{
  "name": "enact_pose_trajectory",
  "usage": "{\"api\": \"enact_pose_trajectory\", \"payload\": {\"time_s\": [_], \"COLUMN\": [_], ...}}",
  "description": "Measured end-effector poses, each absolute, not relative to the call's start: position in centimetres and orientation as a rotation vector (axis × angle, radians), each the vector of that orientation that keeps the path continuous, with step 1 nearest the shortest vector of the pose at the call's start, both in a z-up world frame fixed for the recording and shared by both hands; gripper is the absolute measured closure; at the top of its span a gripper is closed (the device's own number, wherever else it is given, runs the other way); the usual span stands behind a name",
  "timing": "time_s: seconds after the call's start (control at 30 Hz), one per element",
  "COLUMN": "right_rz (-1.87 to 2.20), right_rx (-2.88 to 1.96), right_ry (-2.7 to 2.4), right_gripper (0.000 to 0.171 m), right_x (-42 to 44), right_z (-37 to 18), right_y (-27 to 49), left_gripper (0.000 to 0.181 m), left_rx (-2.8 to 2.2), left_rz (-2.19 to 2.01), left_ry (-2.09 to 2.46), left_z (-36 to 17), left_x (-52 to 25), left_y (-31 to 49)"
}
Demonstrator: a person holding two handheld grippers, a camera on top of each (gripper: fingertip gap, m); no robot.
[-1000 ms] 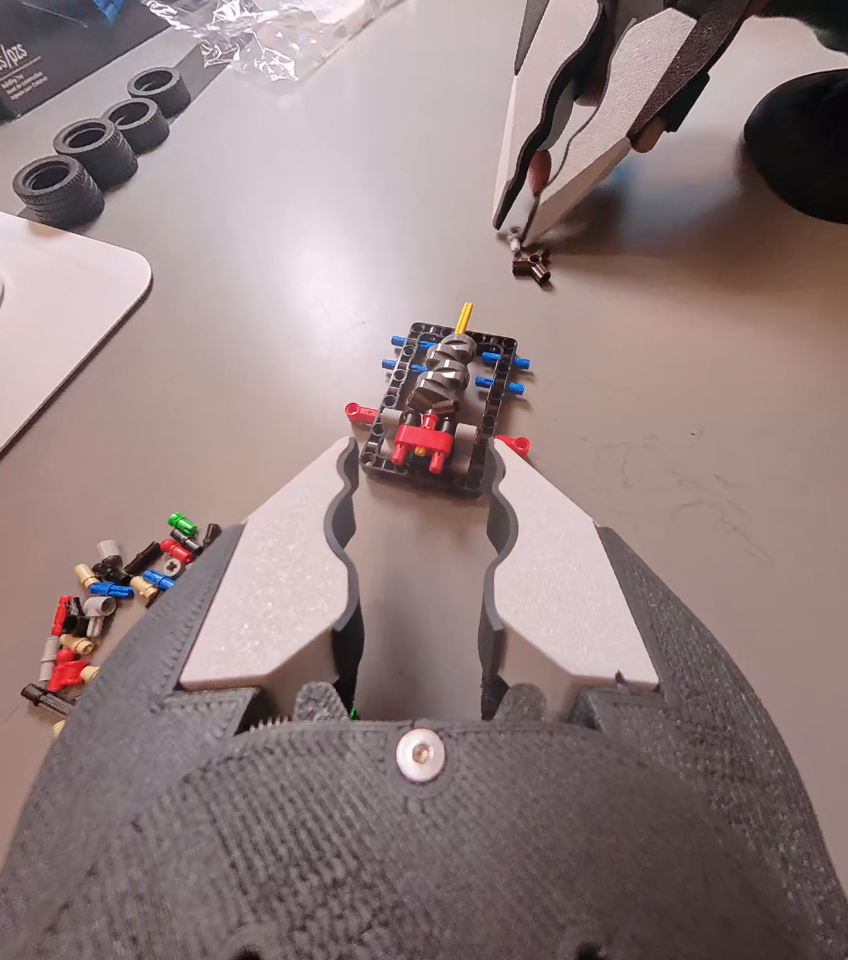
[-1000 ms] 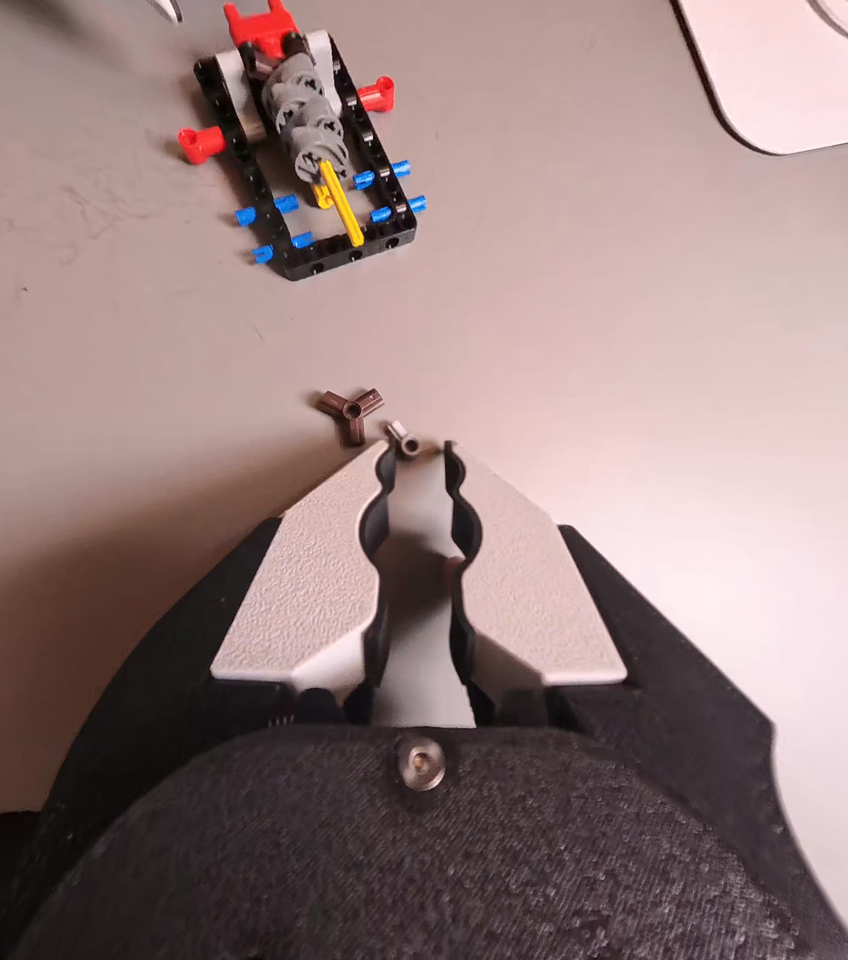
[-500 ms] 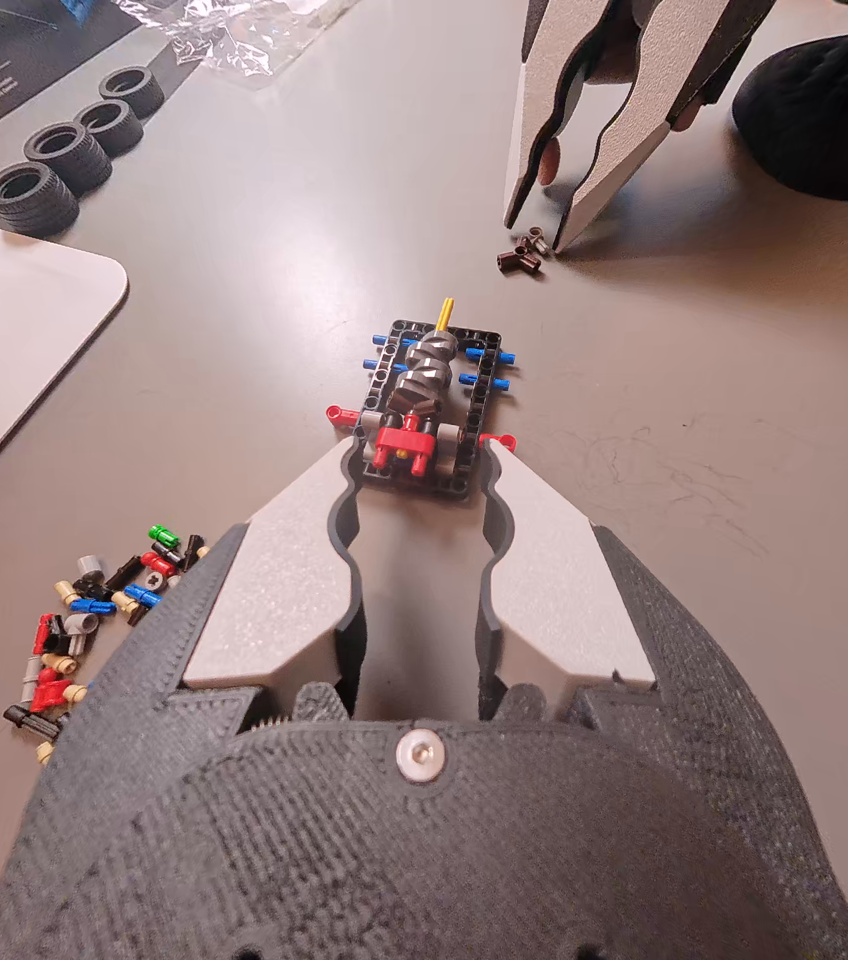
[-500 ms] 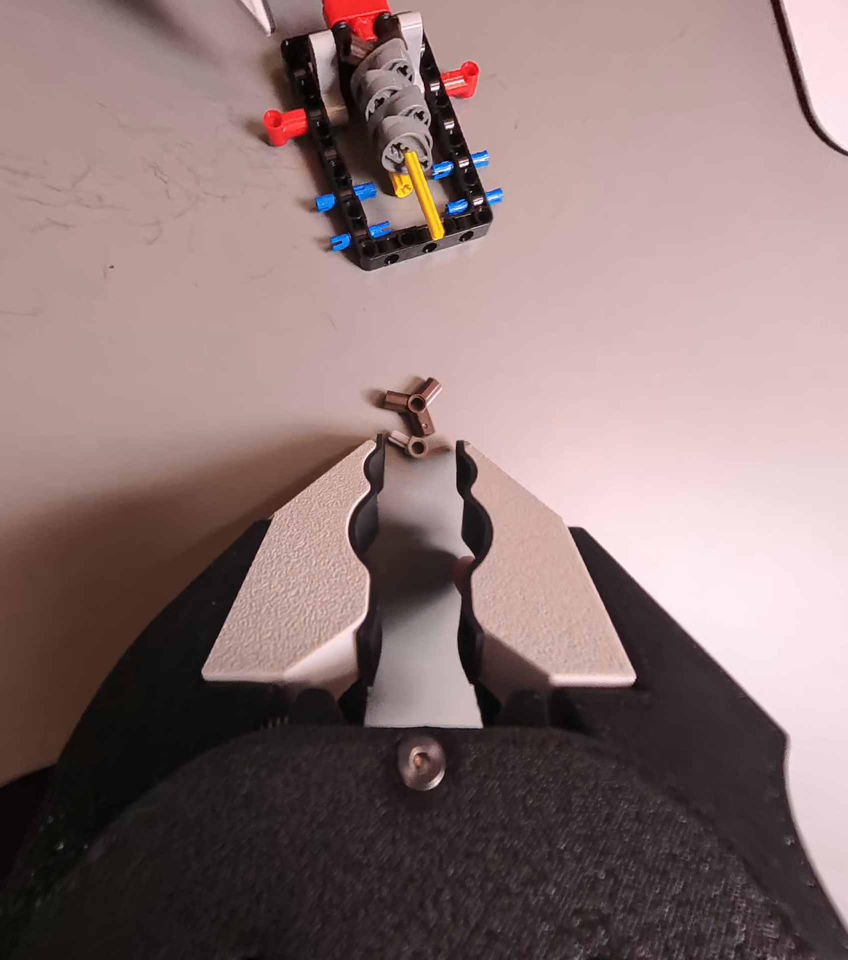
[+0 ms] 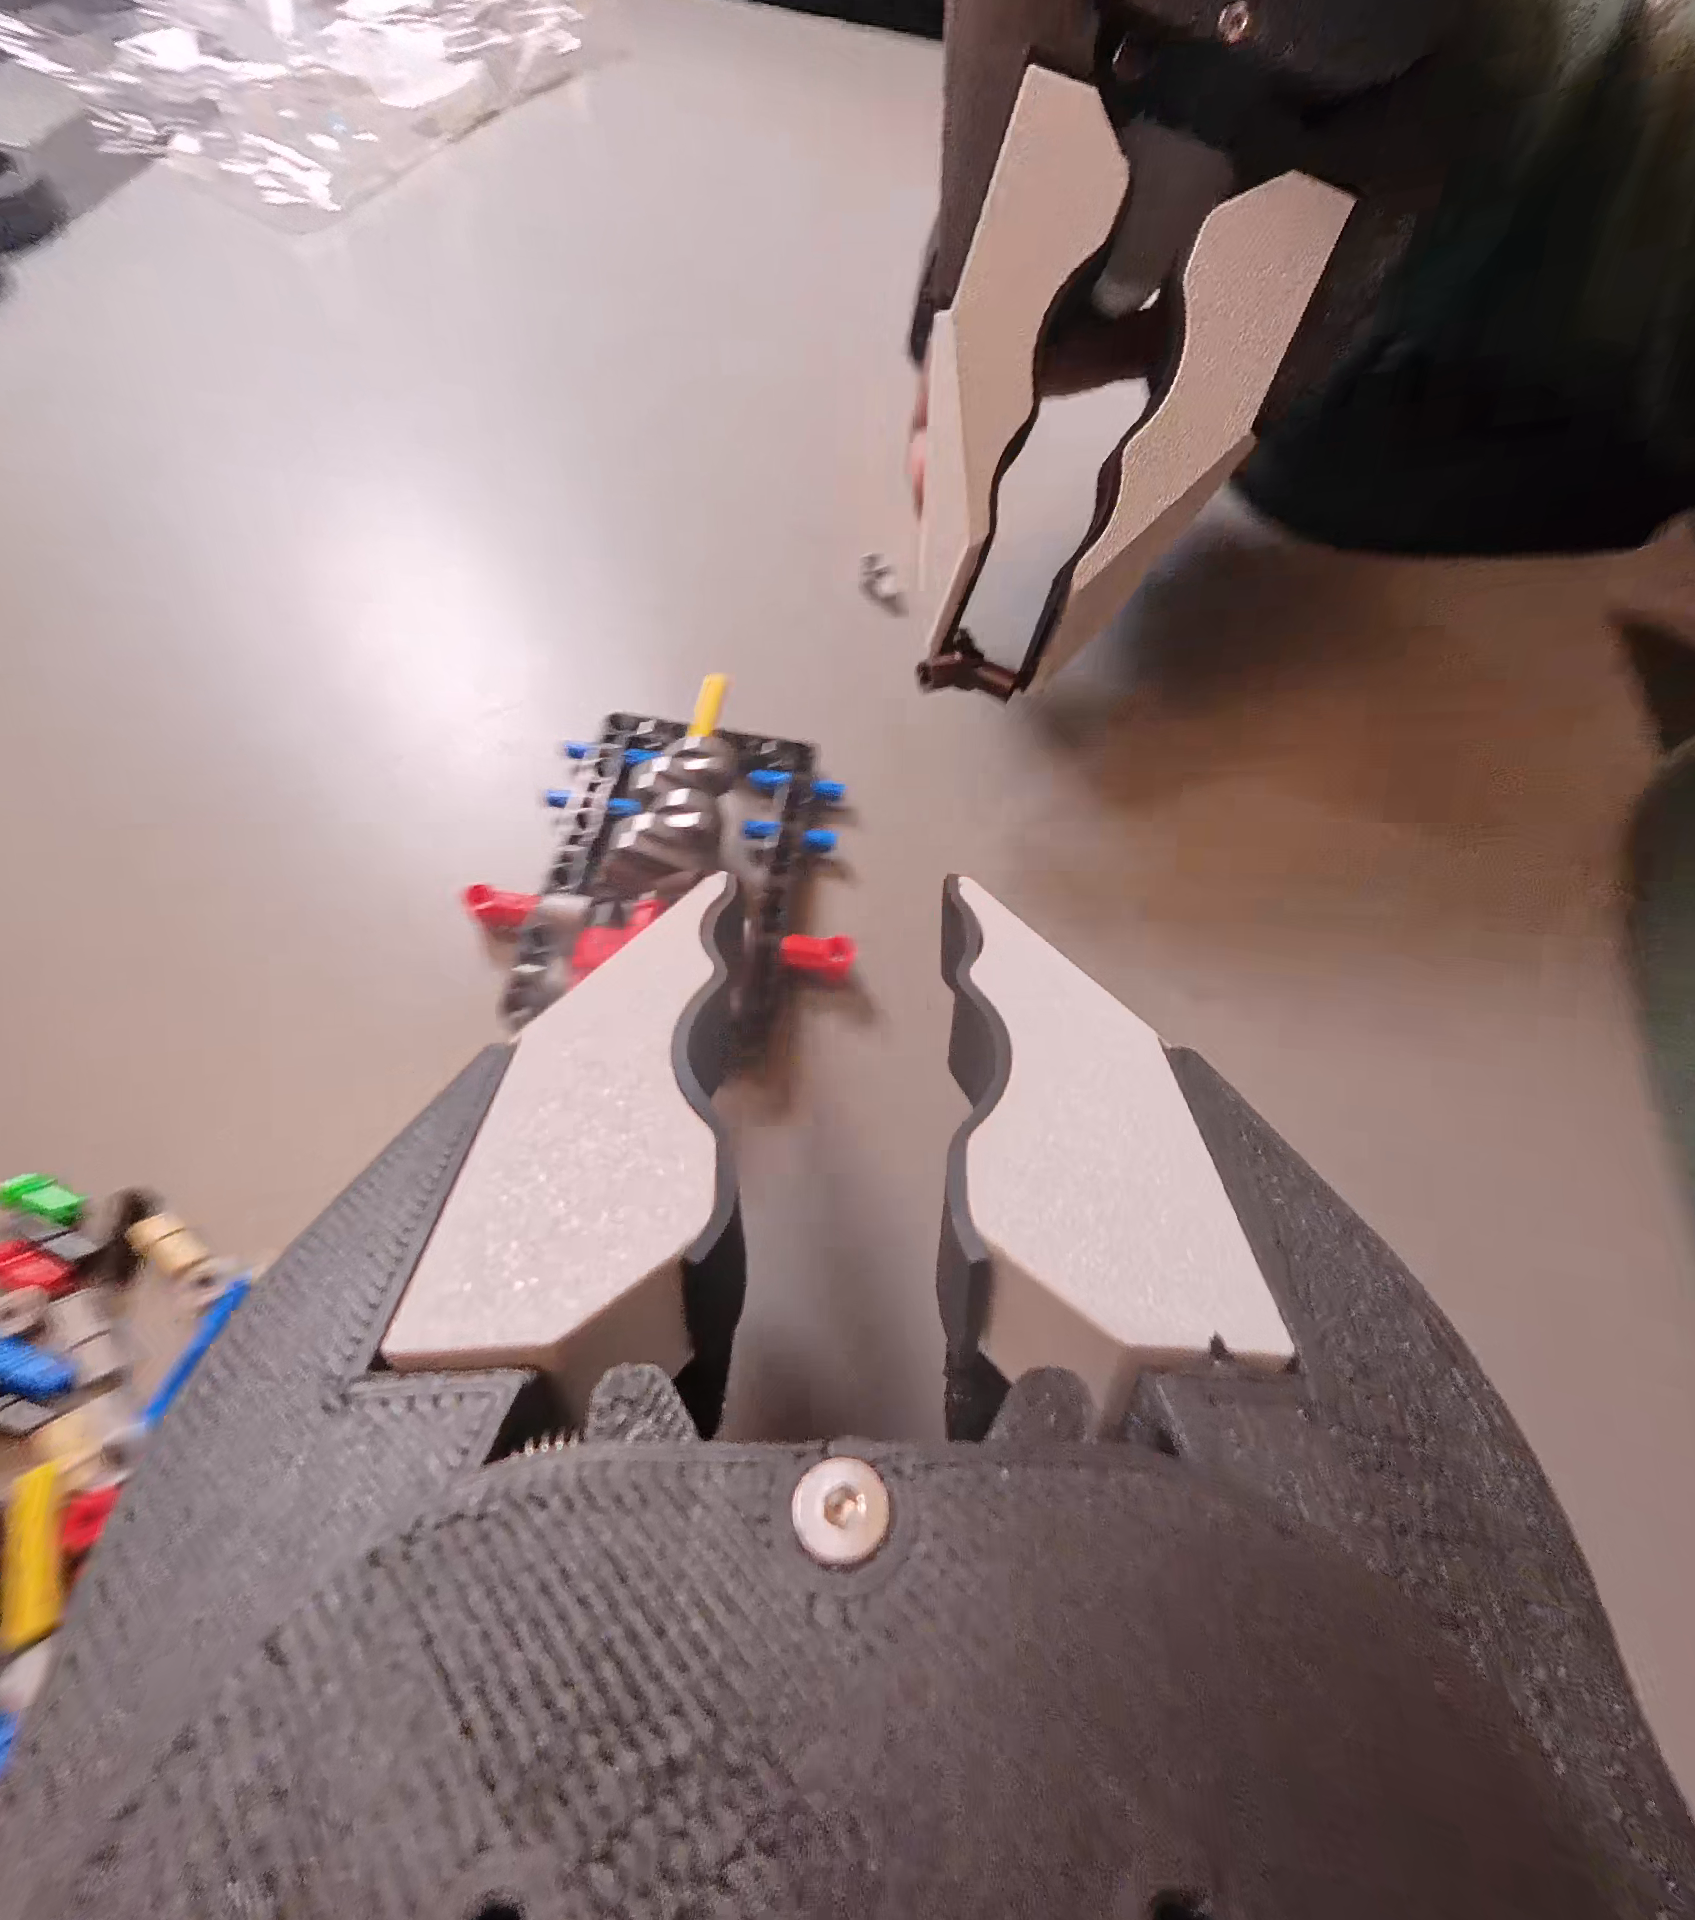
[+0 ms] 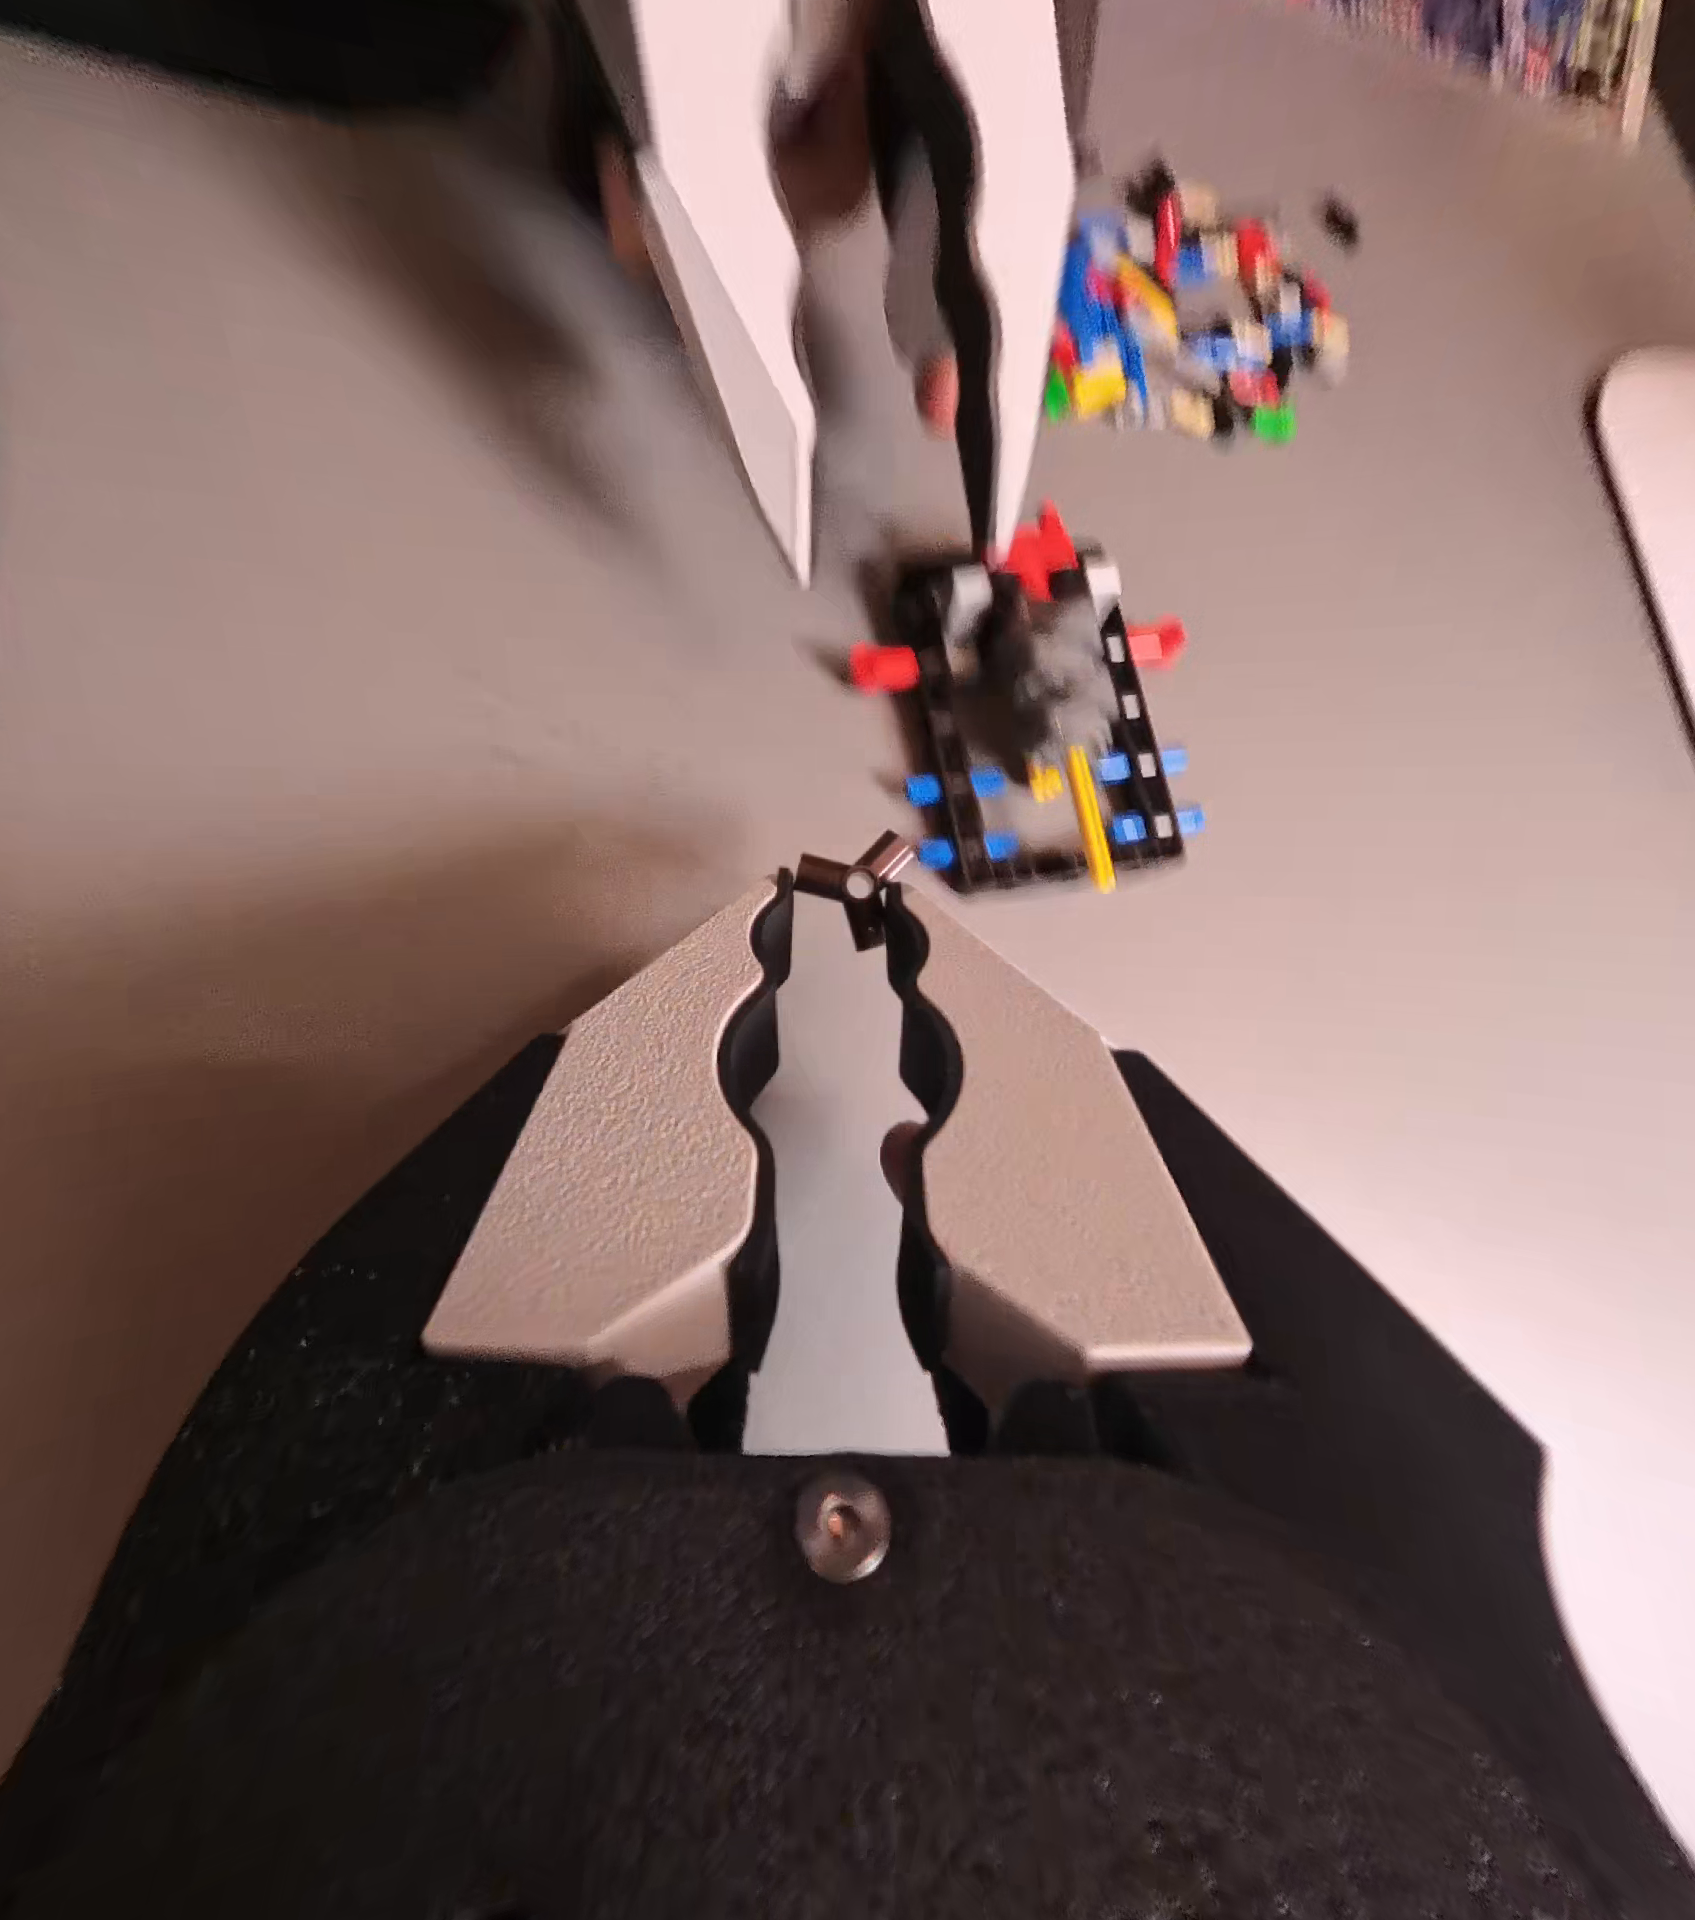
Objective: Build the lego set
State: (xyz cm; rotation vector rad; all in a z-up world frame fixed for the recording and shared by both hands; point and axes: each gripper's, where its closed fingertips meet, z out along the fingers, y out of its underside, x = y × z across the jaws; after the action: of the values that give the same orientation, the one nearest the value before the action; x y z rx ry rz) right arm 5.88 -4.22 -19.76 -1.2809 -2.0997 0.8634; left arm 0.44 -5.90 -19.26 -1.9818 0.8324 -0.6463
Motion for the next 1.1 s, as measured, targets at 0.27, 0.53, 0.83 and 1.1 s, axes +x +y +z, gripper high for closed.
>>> {"api": "enact_pose_trajectory", "payload": {"time_s": [0.27, 0.53, 0.83, 1.1], "right_rz": [1.557, 2.027, 2.363, 2.518], "right_rx": [-1.084, -1.227, -1.359, -1.390], "right_ry": [-1.872, -1.451, -1.091, -0.900], "right_gripper": [0.155, 0.156, 0.156, 0.156], "right_x": [4.6, 2.8, 1.5, 1.2], "right_z": [-13.3, -10.5, -9.2, -8.9], "right_y": [-10.6, -9.7, -8.5, -7.9], "left_gripper": [0.147, 0.154, 0.165, 0.165], "left_rx": [-1.678, -1.525, -1.449, -1.448], "left_rz": [-0.925, -0.808, -0.655, -0.621], "left_ry": [0.944, 0.826, 0.771, 0.731], "left_z": [-14.6, -11.2, -9.5, -9.2], "left_x": [4.4, 3.2, 2.5, 2.1], "left_y": [-9.3, -8.2, -7.6, -7.1]}}
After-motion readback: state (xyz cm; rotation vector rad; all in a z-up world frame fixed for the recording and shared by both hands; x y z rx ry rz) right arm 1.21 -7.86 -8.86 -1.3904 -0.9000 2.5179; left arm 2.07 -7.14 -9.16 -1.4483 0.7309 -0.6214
